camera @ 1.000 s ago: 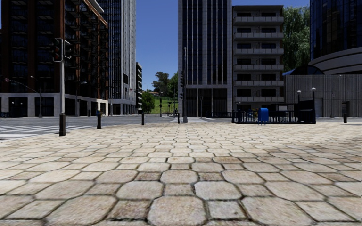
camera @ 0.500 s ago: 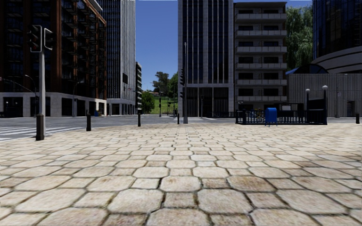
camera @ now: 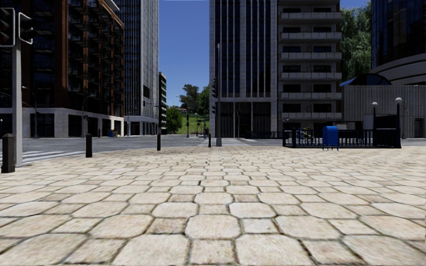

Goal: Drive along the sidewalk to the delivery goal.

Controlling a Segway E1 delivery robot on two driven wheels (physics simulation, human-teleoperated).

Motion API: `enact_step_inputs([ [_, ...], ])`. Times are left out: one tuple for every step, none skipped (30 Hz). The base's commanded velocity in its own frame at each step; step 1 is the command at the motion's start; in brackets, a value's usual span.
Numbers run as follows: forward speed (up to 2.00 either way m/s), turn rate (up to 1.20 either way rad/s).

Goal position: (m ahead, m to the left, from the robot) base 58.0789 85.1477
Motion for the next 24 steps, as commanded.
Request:
enact_step_inputs([
  [2.00, 0.28],
  [2.00, 0.36],
  [2.00, 0.40],
  [2.00, 0.41],
  [2.00, 0.41],
  [2.00, 0.41],
  [2.00, 0.41],
  [2.00, 0.41],
  [2.00, 0.41],
  [2.00, 0.41],
  [2.00, 0.42],
  [2.00, 0.42],
  [2.00, 0.42],
  [2.00, 0.42],
  [2.00, 0.42],
  [2.00, 0.42],
  [2.00, 0.42],
  [2.00, 0.42],
  [2.00, 0.42],
  [2.00, 0.42],
  [2.00, 0.42],
  [2.00, 0.42],
  [2.00, 0.42],
  [2.00, 0.42],
])
